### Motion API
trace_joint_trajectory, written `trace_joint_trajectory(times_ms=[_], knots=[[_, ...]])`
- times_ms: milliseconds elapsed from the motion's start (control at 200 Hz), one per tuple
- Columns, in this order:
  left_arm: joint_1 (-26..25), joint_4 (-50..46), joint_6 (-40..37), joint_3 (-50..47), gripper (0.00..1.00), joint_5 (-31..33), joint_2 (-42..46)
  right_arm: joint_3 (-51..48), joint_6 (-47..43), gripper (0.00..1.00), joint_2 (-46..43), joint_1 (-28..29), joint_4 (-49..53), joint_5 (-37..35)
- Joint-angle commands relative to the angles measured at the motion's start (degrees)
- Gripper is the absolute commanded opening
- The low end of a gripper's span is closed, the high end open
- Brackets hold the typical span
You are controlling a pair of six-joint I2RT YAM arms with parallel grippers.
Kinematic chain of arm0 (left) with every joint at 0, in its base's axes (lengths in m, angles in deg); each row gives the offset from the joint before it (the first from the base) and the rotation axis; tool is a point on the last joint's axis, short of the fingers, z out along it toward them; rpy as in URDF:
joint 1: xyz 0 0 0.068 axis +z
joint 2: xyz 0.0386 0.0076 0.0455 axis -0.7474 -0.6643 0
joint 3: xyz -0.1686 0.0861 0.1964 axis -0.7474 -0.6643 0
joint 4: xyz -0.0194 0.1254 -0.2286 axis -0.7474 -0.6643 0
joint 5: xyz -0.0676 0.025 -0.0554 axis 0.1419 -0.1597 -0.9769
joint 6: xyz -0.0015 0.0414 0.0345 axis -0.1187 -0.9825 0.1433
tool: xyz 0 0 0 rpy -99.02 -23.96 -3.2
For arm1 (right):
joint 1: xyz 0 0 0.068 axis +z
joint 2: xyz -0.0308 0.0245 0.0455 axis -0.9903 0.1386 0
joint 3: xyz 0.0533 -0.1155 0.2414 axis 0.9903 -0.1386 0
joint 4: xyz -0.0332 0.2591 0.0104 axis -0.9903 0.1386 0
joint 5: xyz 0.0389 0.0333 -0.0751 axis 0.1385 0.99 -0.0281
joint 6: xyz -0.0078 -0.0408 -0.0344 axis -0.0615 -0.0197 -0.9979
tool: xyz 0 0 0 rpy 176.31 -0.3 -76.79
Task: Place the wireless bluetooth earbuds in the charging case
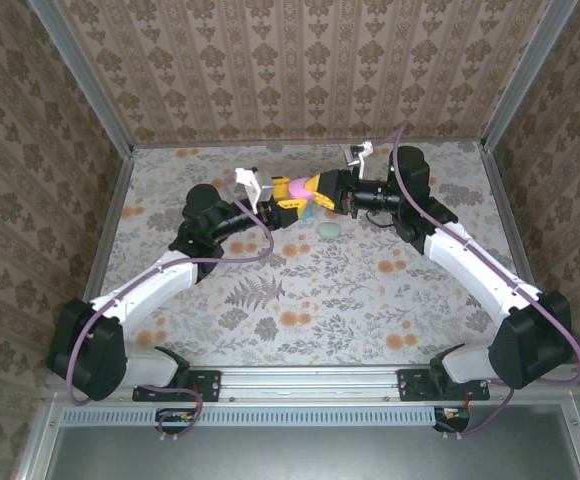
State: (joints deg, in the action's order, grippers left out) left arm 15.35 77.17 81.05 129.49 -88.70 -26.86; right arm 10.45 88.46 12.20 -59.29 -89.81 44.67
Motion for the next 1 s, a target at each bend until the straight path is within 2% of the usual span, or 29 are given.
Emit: trace_joint_trajectory(times_ms=[0, 115, 235, 370, 495, 645, 810, 995], knots=[[-0.1, -1.3, -0.5, 0.2, 0.52, 1.2, 1.3, -1.8, -4.1, 0.17, -3.5, 0.5, 1.2, -5.7], [0.0, -3.4, -1.9, -0.5, 0.68, 1.9, 1.9, -5.0, -4.0, 0.18, -5.3, 0.2, -0.6, -9.1], [0.1, -5.7, -3.4, -2.5, 0.76, 3.7, 4.6, -9.7, -5.3, 0.2, -6.9, 0.0, 1.1, -16.2], [0.3, -6.9, -4.6, -5.4, 0.78, 10.9, 8.6, -16.9, -5.5, 0.2, -5.7, 0.2, 2.4, -24.3], [0.5, -7.7, -5.1, -6.3, 0.8, 15.8, 10.9, -19.9, -6.4, 0.2, -0.3, 1.5, 3.6, -25.8], [0.7, -8.4, -5.5, -5.9, 0.8, 16.9, 11.3, -19.9, -6.9, 0.21, 7.4, 4.2, 2.4, -26.8], [0.7, -8.5, -5.1, -5.6, 0.8, 16.4, 11.0, -18.1, -7.7, 0.21, 14.8, 4.8, 2.5, -28.1], [0.7, -9.8, -5.8, -5.4, 0.81, 17.4, 11.9, -18.1, -6.8, 0.22, 20.5, 4.8, 0.2, -25.3]])
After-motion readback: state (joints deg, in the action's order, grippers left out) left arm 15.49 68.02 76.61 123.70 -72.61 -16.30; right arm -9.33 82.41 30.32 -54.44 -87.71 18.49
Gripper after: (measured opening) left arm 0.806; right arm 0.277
